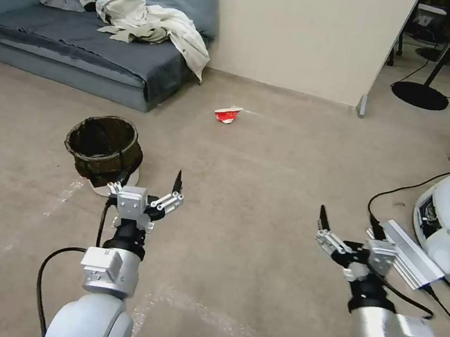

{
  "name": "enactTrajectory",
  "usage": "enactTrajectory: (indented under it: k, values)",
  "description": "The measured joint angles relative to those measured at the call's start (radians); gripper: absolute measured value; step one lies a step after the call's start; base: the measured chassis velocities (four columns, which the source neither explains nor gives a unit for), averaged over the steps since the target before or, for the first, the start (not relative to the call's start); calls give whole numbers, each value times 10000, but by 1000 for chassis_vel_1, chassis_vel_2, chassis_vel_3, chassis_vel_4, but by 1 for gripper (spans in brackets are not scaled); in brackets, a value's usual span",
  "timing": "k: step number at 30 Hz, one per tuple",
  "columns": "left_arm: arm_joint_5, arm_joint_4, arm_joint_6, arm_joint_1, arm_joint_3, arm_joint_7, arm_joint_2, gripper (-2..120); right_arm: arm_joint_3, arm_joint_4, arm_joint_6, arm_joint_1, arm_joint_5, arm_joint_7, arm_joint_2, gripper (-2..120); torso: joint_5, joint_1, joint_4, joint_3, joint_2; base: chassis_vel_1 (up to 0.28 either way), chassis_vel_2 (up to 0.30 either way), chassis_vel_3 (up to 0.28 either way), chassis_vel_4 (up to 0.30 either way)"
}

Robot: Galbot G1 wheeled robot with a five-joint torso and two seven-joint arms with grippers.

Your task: Pick up the trash can from the floor.

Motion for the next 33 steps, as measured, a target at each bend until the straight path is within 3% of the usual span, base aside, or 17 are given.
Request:
enactTrajectory:
  k: [10, 14, 33]
  values:
    - [-173, 449, 205, 31, -387, -98, 289, 100, 257, -221, 50, -104, 354, -163, -240, 100, 2, 1, 1, 0, 0, 0, 0, 0, 0]
    - [-805, 950, 87, 15, -791, 17, 728, 100, 311, -597, 301, -39, 652, -202, -412, 100, 2, 1, 1, 1, 0, 0, 0, 0, 0]
    - [-621, 1143, -239, 264, -1112, 159, 480, 100, 332, -668, 564, -57, 582, -173, -343, 100, 3, 1, 1, 1, 0, 0, 0, 0, 0]
